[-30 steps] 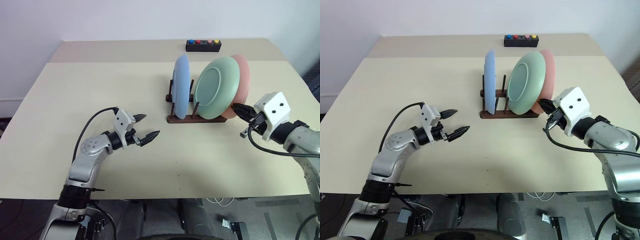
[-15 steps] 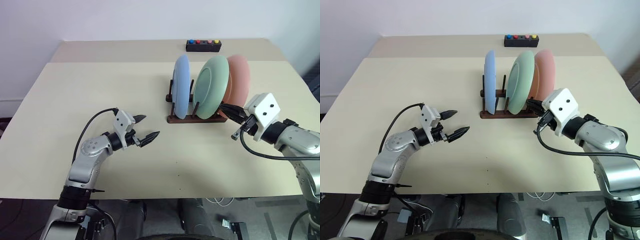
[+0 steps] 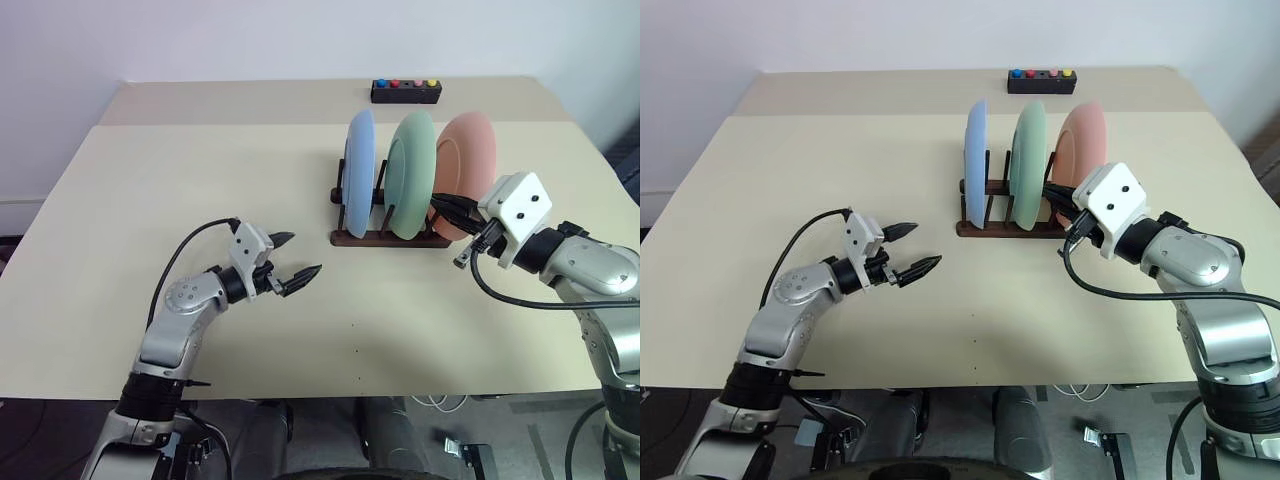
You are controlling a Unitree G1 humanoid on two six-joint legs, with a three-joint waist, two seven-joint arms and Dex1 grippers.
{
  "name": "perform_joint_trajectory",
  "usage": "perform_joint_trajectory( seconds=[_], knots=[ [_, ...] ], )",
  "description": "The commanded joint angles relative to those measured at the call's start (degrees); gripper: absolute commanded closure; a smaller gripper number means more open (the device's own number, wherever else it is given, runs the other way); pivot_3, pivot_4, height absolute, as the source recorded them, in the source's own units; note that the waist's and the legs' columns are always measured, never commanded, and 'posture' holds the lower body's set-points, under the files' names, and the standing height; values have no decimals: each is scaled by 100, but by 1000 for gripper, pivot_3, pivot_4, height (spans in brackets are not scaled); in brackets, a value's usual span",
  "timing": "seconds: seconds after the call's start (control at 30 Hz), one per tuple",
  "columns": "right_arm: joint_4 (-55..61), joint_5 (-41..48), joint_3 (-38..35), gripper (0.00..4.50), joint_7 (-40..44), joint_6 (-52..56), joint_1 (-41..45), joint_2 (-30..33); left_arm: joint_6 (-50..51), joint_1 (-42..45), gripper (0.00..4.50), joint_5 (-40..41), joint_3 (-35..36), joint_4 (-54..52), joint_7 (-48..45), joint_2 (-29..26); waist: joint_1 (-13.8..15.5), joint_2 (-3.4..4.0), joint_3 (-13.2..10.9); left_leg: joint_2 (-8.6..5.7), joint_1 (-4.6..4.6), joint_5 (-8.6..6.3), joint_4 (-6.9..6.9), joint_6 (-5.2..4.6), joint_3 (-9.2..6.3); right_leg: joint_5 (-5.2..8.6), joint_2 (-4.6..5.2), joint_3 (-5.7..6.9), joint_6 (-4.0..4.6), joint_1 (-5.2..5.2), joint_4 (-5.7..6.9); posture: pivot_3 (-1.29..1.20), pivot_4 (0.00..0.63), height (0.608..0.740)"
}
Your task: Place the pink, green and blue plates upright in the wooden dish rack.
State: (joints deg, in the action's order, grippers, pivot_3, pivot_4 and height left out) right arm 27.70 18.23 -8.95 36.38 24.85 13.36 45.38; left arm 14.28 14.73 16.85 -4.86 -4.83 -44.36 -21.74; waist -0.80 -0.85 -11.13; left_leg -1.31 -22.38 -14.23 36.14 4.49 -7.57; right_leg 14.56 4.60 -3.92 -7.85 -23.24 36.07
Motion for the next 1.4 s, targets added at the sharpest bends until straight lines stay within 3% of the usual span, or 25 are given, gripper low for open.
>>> perform_joint_trajectory(
  seconds=[0.03,0.2,0.3,0.4,0.47,0.57,0.73,1.03,1.4],
  knots=[
    [123,16,-619,4421,115,-201,-114,198,-53,-46,0,56,35,-237,16,-1,14,0,0,0,0,0,0,0,0,0,0,0,0,0,0,0,150,740],
    [308,338,-1664,4421,596,-332,-820,367,-40,-26,0,71,-7,-198,-14,20,22,0,0,-1,-1,0,2,0,-1,0,1,0,0,5,-1,0,150,740],
    [666,1140,-2593,4421,991,-132,-1304,288,-53,25,0,73,-47,-116,-65,42,14,2,1,-1,2,0,0,0,-1,0,1,0,0,5,1,0,150,740],
    [993,1842,-3457,4421,1439,328,-2146,280,-86,115,0,75,-68,30,-152,52,19,-1,3,0,3,0,-1,-1,-2,0,-1,0,0,6,2,0,150,740],
    [931,1795,-3718,4421,1680,304,-2745,201,-98,152,0,41,-105,76,-151,85,18,-2,3,0,4,-1,4,-1,-2,0,-2,0,0,12,0,0,150,740],
    [490,1402,-3593,4421,1511,31,-3174,-87,-172,221,0,8,-55,263,-204,48,17,-4,5,0,13,-1,8,-1,-1,1,-2,0,1,24,-3,0,150,740],
    [-255,945,-3164,4421,1241,-509,-3114,-474,-364,178,0,-144,138,568,-151,-181,-11,4,7,0,27,-1,6,-1,7,12,-1,-5,20,31,-2,0,150,740],
    [-1355,980,-2872,4421,1413,-960,-2672,-457,-564,-181,0,-139,605,695,-155,-735,14,8,7,1,27,-1,3,-1,7,11,1,-5,16,32,-4,0,150,740],
    [-2156,977,-2583,4421,1613,-1254,-2290,-370,-408,-544,0,-87,632,199,104,-656,0,9,8,1,29,-1,1,-1,7,3,1,-5,1,32,-3,0,150,740]
  ],
)
